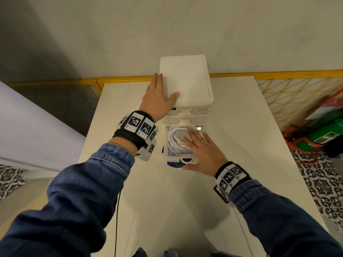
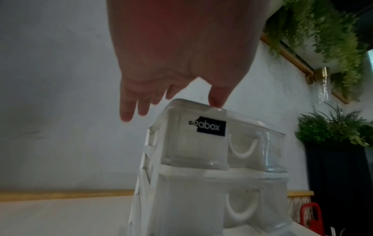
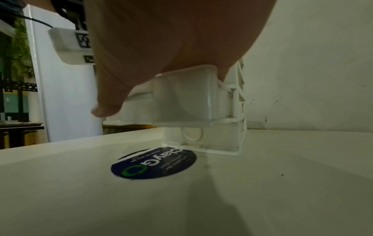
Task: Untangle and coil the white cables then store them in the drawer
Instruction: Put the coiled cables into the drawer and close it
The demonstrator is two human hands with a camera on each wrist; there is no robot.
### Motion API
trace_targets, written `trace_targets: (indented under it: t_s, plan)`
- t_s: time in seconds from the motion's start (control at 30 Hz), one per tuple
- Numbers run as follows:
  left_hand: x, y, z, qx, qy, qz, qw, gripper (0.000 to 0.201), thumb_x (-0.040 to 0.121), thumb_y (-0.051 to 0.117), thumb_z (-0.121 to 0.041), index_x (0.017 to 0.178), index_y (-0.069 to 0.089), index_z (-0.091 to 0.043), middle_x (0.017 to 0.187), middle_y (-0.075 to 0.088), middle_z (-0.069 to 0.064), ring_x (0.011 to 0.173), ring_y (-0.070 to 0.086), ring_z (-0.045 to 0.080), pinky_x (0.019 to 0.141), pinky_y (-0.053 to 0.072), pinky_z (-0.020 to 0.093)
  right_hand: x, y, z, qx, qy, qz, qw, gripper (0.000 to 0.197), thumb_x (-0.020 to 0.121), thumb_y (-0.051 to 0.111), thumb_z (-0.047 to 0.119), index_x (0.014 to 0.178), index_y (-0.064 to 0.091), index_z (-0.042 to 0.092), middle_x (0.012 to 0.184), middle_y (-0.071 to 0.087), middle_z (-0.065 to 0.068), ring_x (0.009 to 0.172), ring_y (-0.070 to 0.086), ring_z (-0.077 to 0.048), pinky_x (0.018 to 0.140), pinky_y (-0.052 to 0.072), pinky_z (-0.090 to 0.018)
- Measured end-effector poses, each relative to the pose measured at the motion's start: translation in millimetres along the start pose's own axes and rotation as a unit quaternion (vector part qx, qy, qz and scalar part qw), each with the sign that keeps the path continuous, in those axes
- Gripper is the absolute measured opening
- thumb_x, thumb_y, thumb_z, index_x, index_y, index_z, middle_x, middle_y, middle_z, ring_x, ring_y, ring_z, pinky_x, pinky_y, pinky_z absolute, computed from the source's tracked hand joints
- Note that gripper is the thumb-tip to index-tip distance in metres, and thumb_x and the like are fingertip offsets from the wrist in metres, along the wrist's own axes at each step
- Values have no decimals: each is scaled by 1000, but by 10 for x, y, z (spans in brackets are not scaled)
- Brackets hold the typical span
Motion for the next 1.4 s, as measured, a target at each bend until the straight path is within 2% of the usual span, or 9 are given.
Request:
trace_targets:
  t_s: [0.1, 0.4, 0.53, 0.67, 0.73, 0.83, 1.07, 1.2, 1.4]
  plan:
    - [68, 223, 99, -54, -25, 90, 994, 82, 94, 43, -47, 149, 3, -1, 160, -5, 11, 147, 0, 18, 114, 6, 26, 43, 18, 4, -17, 6, 41, 999, 100, 75, 36, 75, 147, -2, 17, 157, -13, -9, 145, -12, -22, 117, -7, -38]
    - [108, 259, 151, -41, -3, 111, 993, 82, 94, 41, -49, 148, 6, 1, 160, -5, 12, 147, -3, 16, 113, 7, 24, 270, -33, -73, -15, 5, 81, 997, 98, 81, 39, 69, 147, -4, 11, 157, -8, -11, 145, -8, -23, 117, -7, -36]
    - [106, 237, 133, -25, -12, 119, 993, 82, 95, 41, -48, 148, 5, 3, 159, -7, 14, 147, -3, 18, 114, 7, 25, 379, -90, -139, 14, -11, 26, 1000, 102, 78, 43, 70, 147, -4, 11, 158, 3, -10, 145, 3, -24, 120, 5, -37]
    - [90, 238, 144, -28, -15, 109, 994, 82, 94, 42, -49, 148, 6, 2, 160, -4, 13, 147, 0, 18, 114, 10, 26, 348, -164, -149, 53, -23, -25, 998, 72, 85, 55, 44, 139, 32, 2, 143, 42, -19, 133, 39, -33, 112, 30, -42]
    - [101, 251, 167, -30, -18, 104, 994, 81, 94, 42, -49, 148, 9, 2, 160, -2, 13, 147, 3, 18, 114, 12, 27, 250, -129, -146, 57, -31, -58, 996, 59, 87, 44, 41, 129, 47, 0, 129, 56, -21, 121, 53, -35, 103, 41, -46]
    - [123, 259, 180, -29, -16, 94, 995, 80, 92, 43, -51, 146, 15, 1, 158, 6, 14, 146, 11, 21, 115, 18, 32, 67, -129, -210, 45, -50, -132, 989, 56, 97, 22, 43, 126, 52, 6, 126, 61, -14, 120, 55, -29, 107, 36, -38]
    - [146, 274, 209, -30, -13, 97, 995, 80, 90, 44, -54, 142, 23, 2, 155, 14, 18, 144, 19, 25, 115, 23, 38, -150, -298, -459, 97, 37, -255, 961, 31, 86, 52, 38, 110, 65, 23, 106, 60, -14, 100, 55, -32, 85, 48, -43]
    - [135, 257, 194, -21, -13, 97, 995, 78, 92, 44, -51, 144, 20, 1, 158, 8, 14, 146, 11, 20, 115, 19, 33, -123, -304, -709, 283, 193, -291, 894, 58, 69, 79, 29, 116, 51, 9, 117, 49, -14, 94, 53, -23, 81, 49, -36]
    - [127, 245, 191, -22, -15, 100, 995, 78, 93, 43, -51, 146, 17, 0, 159, 5, 12, 147, 6, 20, 114, 16, 31, 12, -114, -822, 414, 283, -208, 840, 92, 70, 76, 38, 143, 21, 24, 139, 44, -5, 115, 52, -19, 95, 46, -39]
Point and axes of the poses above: each hand's wrist, its own x-axis towards the middle knuckle, its own y-axis out of the palm, z = x × y, the point moved 8 cm from there along x, towards the middle knuckle
